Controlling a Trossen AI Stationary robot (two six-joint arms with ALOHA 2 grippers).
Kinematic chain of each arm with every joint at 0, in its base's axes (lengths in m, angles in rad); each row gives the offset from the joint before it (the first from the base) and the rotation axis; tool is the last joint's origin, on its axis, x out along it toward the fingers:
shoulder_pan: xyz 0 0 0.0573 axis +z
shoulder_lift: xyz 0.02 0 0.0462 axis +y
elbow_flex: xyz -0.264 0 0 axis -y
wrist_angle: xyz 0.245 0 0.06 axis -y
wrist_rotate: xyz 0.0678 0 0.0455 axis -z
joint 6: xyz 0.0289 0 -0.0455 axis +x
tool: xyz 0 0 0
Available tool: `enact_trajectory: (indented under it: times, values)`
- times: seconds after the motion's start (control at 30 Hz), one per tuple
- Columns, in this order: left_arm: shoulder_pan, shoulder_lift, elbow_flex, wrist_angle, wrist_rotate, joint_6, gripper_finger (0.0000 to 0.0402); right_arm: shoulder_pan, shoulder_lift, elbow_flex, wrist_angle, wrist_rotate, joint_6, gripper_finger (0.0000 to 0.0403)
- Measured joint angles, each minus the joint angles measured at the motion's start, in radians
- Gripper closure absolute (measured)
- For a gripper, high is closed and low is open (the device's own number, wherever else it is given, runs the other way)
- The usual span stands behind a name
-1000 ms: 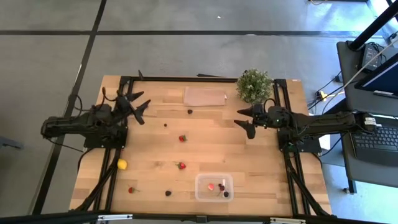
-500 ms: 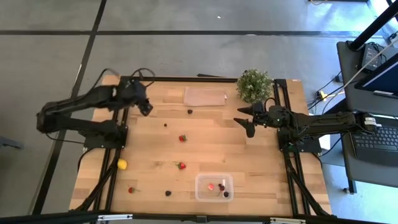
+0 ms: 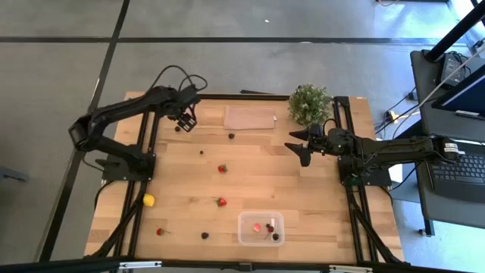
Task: Pick and placing Produce into tupperware
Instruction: Put the black cherry into the transparent container
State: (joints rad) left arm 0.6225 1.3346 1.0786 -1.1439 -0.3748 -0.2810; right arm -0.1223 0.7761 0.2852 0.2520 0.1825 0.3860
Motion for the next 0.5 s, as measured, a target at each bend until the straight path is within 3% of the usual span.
enact_trajectory:
  times: [0.5]
  values:
    - [0.135, 0.262, -0.026, -0.023, 0.057, -0.050, 0.0173, 0.000, 0.001, 0.000, 0.000, -0.002, 0.006, 0.0111]
